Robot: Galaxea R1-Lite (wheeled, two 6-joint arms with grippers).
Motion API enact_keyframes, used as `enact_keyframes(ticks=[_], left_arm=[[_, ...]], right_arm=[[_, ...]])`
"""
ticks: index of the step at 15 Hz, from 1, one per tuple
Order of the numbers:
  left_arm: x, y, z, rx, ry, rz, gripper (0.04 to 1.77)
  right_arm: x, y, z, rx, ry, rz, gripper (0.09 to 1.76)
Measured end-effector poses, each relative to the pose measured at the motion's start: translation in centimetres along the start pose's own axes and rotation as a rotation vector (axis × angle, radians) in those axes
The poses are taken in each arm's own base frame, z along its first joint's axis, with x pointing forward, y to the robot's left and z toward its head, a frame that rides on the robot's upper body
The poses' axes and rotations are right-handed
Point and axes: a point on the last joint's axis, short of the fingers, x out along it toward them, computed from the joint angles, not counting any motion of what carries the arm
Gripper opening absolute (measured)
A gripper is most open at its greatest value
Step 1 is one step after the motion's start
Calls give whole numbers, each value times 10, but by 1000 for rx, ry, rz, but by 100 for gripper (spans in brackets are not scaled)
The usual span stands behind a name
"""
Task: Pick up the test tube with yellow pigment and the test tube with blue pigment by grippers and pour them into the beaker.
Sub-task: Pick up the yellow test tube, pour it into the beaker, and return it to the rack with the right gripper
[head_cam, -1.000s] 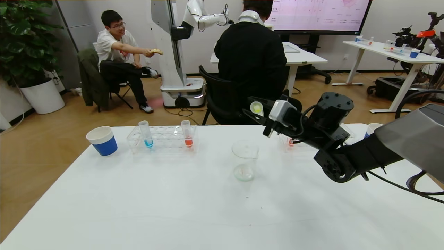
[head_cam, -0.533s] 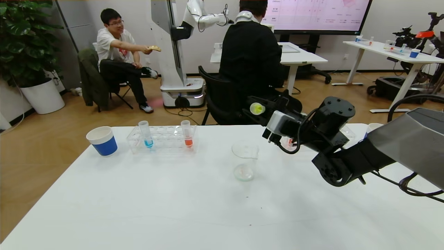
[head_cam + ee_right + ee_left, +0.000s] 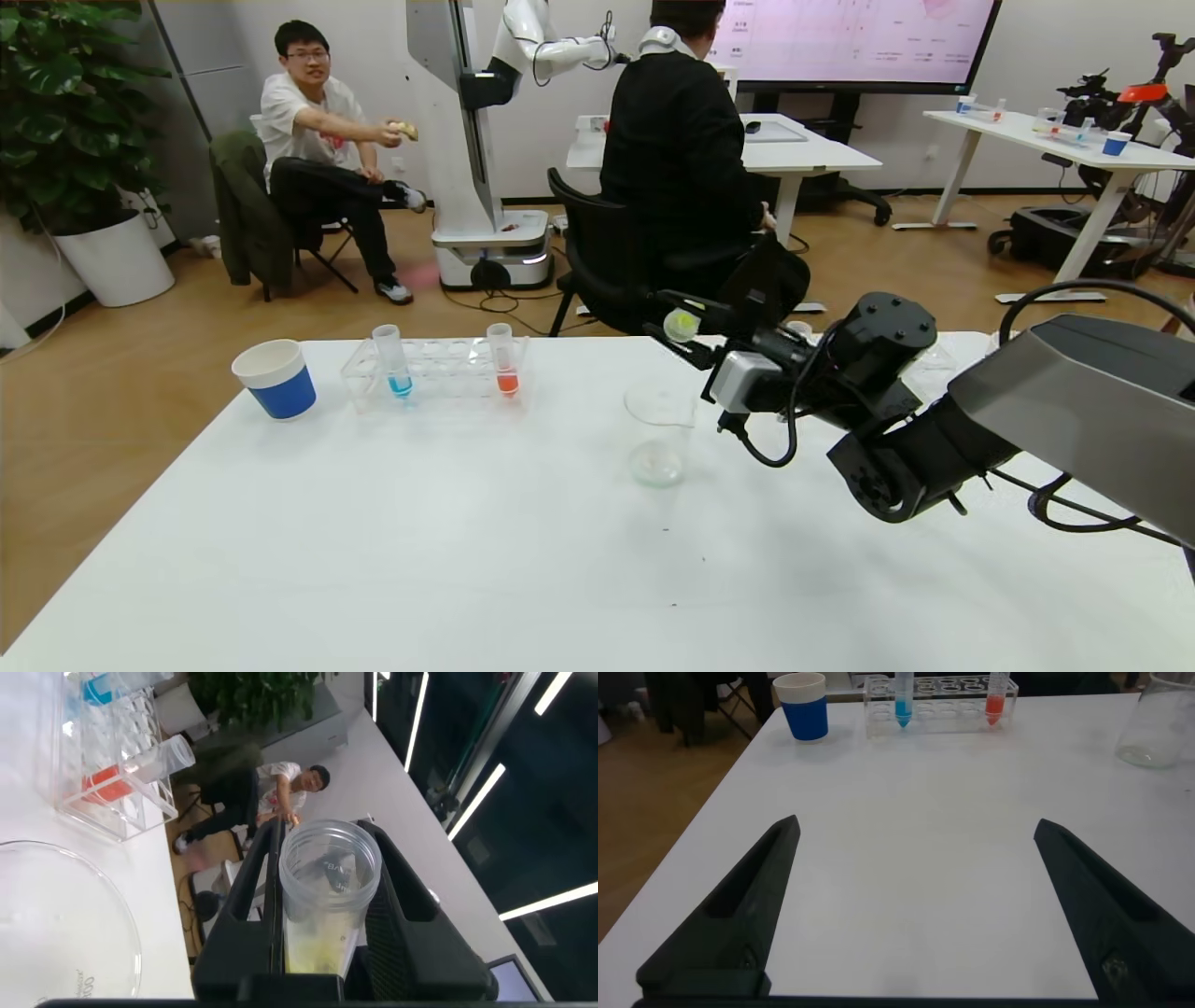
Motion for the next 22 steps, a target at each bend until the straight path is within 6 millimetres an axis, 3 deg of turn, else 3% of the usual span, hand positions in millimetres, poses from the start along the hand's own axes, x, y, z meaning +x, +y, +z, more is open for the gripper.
enact_keyframes(ticks=[22], left_arm=[[0, 0, 0, 0, 0, 0, 175]], right_arm=[[2, 28, -24, -297, -52, 30, 51]])
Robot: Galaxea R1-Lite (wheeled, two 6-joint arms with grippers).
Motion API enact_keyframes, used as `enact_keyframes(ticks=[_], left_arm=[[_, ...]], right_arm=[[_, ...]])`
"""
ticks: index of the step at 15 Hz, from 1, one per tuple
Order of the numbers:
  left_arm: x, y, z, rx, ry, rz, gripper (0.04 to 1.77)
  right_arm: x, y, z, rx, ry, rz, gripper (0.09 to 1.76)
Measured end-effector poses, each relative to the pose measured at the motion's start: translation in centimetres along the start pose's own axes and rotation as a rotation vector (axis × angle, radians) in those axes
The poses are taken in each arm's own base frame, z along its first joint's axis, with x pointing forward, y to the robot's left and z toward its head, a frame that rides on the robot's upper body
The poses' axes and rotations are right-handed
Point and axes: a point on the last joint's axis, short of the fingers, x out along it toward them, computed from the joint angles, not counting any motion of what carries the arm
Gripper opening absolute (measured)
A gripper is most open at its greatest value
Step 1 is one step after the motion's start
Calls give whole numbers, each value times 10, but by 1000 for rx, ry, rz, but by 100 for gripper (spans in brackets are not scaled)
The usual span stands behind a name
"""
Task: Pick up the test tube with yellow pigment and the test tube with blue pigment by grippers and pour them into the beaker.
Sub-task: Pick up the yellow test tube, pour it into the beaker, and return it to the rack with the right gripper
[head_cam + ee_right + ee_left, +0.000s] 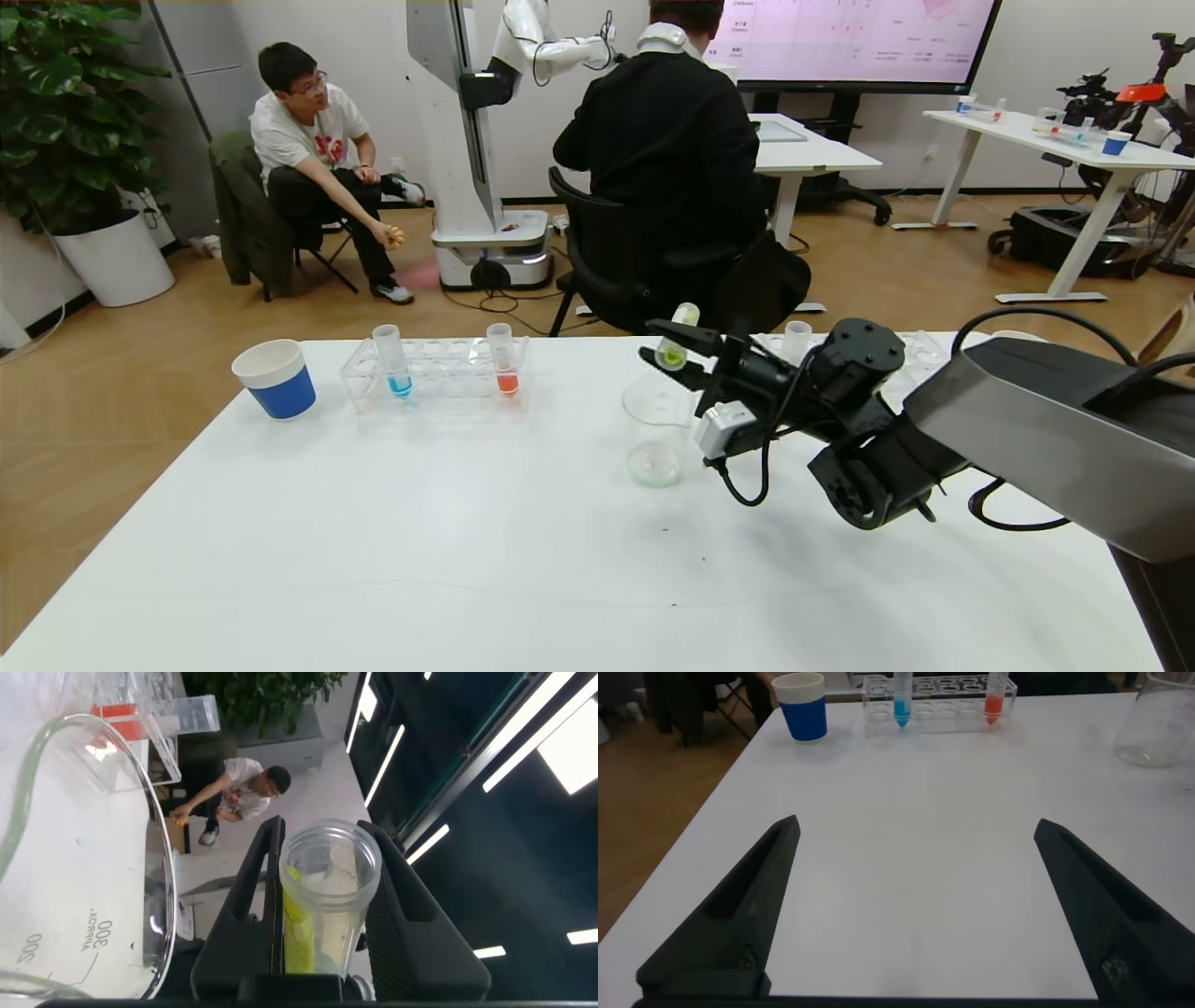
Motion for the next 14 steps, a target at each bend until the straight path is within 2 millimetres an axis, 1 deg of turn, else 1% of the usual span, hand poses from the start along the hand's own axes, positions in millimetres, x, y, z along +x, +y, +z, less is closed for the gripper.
enact_keyframes(ticks=[7, 14], left_arm=[[0, 0, 0, 0, 0, 0, 175], [0, 0, 0, 0, 0, 0, 175]], right_arm=[[7, 4, -2, -66, -24, -7, 51], [4, 2, -8, -95, -41, -5, 51]])
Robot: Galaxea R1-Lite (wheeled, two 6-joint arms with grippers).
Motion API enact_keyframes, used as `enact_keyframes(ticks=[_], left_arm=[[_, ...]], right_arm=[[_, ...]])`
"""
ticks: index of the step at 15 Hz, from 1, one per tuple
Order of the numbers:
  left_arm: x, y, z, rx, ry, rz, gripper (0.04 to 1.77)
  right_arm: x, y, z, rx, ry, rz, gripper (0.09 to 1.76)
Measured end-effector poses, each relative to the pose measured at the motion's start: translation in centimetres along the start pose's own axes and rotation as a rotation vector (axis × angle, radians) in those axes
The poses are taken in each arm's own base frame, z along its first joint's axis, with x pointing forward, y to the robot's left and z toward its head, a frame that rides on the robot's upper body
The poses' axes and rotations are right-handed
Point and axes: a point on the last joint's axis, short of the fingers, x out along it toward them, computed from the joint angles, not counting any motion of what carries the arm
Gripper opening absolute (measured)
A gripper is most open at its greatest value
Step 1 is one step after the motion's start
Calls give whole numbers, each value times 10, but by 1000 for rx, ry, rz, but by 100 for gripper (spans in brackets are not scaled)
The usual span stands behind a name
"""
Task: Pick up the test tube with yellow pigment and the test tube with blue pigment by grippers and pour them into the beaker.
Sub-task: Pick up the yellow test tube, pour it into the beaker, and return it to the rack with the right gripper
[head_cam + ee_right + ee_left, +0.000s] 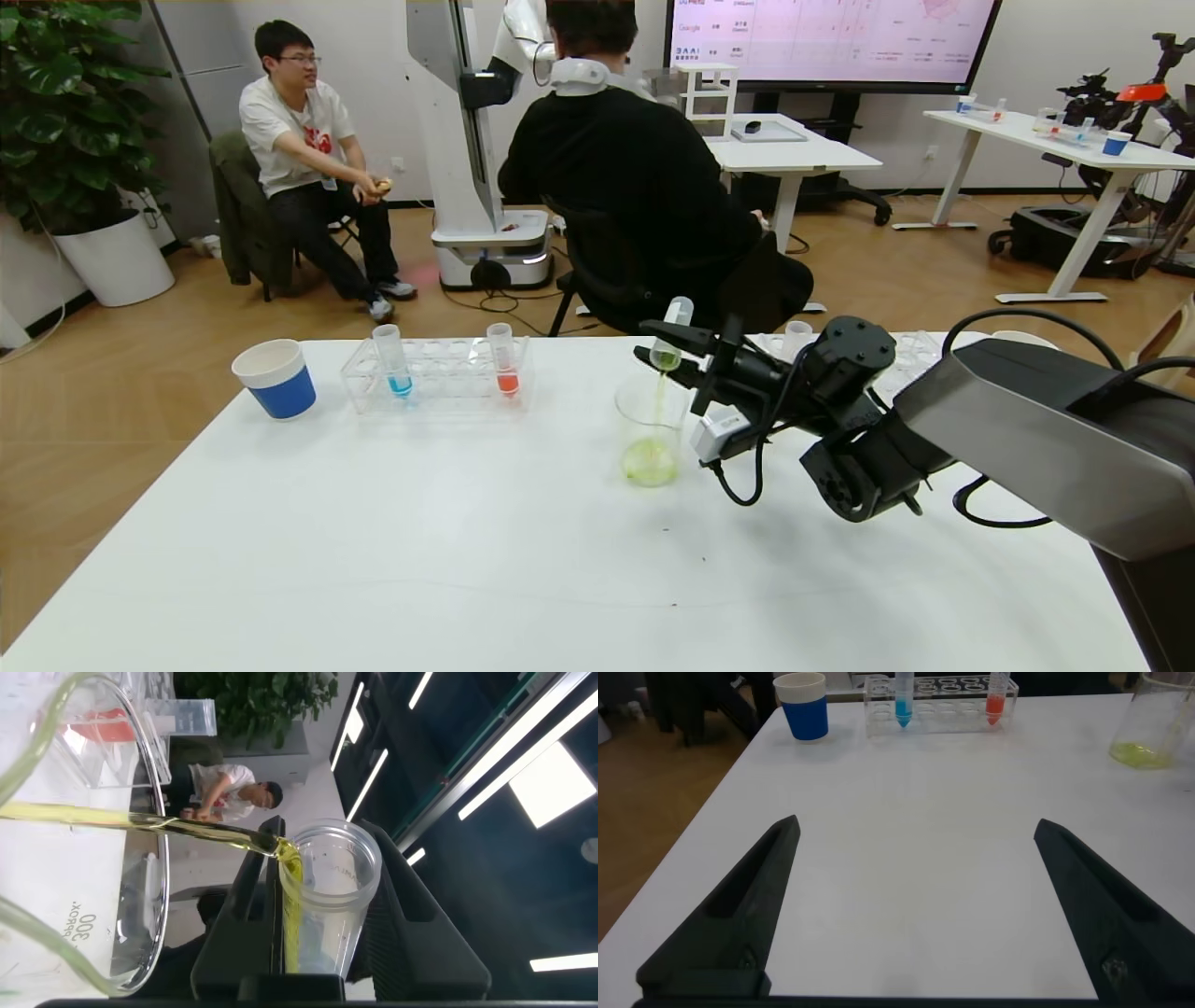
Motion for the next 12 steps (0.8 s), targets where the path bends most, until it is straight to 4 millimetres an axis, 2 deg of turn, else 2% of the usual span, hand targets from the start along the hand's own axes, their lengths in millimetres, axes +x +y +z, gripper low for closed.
enact_keyframes(ticks=[12], left_arm=[[0, 0, 0, 0, 0, 0, 175]], right_arm=[[1, -9, -12, -116, -79, 0, 51]])
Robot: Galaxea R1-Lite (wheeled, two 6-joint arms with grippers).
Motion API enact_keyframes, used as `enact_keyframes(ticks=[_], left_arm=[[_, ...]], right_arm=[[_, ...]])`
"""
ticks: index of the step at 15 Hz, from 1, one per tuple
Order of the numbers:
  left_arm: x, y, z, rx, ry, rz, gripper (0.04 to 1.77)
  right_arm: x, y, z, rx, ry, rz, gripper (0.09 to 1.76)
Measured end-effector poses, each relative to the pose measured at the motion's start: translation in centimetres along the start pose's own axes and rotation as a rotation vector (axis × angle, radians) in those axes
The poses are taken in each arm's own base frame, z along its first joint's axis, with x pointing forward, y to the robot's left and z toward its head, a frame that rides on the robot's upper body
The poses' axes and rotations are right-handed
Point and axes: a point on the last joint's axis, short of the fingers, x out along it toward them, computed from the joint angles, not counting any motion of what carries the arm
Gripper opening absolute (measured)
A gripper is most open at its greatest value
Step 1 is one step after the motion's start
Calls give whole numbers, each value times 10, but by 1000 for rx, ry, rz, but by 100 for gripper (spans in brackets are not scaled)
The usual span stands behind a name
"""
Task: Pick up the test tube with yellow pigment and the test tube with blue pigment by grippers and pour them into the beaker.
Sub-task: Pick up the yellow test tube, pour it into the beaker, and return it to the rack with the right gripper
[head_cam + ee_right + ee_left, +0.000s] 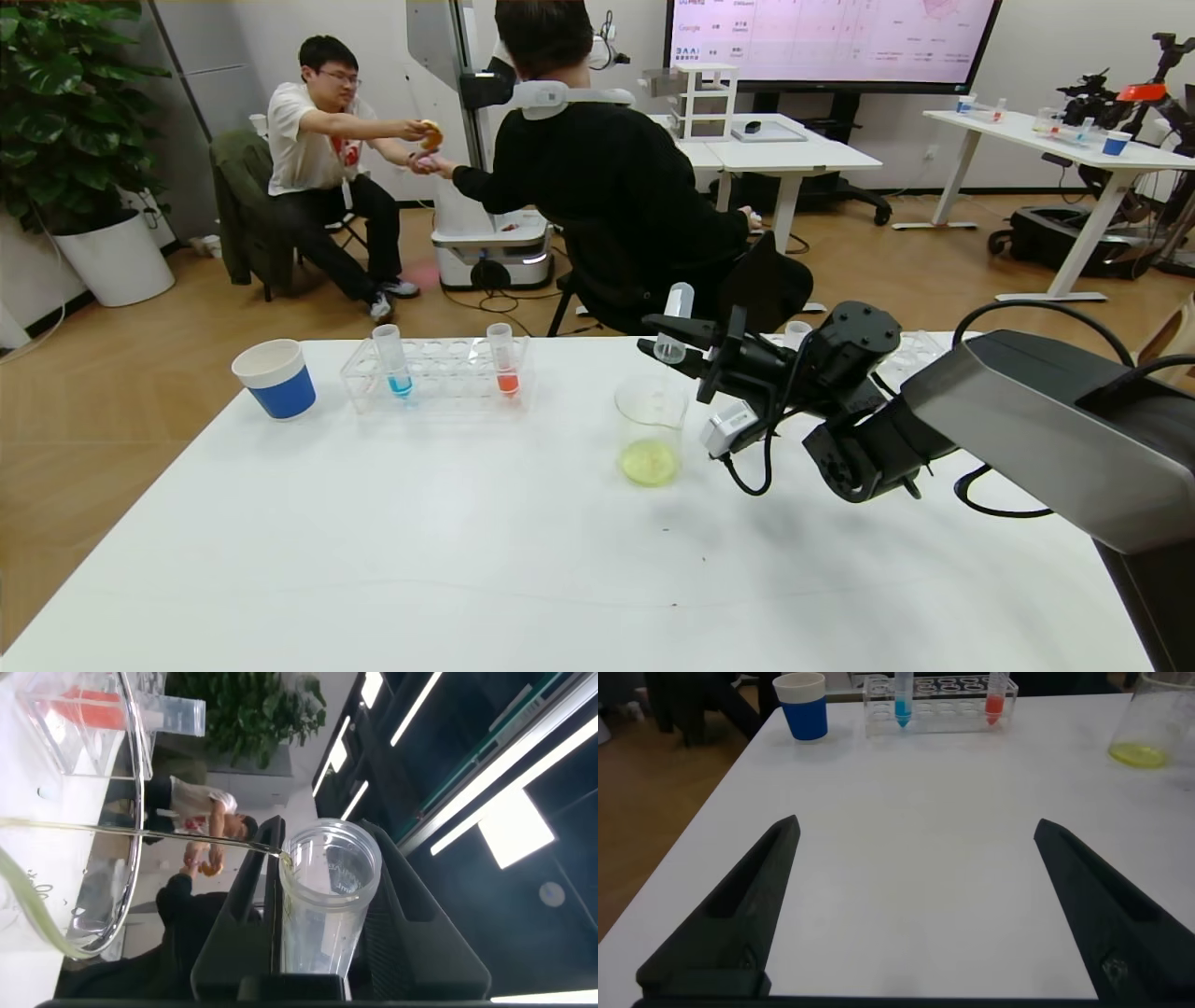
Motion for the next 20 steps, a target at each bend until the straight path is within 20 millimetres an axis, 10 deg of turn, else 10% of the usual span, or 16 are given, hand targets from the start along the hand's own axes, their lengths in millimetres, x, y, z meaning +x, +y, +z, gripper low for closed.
enact_keyframes(ticks=[10, 20], left_arm=[[0, 0, 0, 0, 0, 0, 175], [0, 0, 0, 0, 0, 0, 175]], right_arm=[[-1, -31, -4, 137, 13, -47, 51], [-58, -88, -20, 746, 527, -389, 51]])
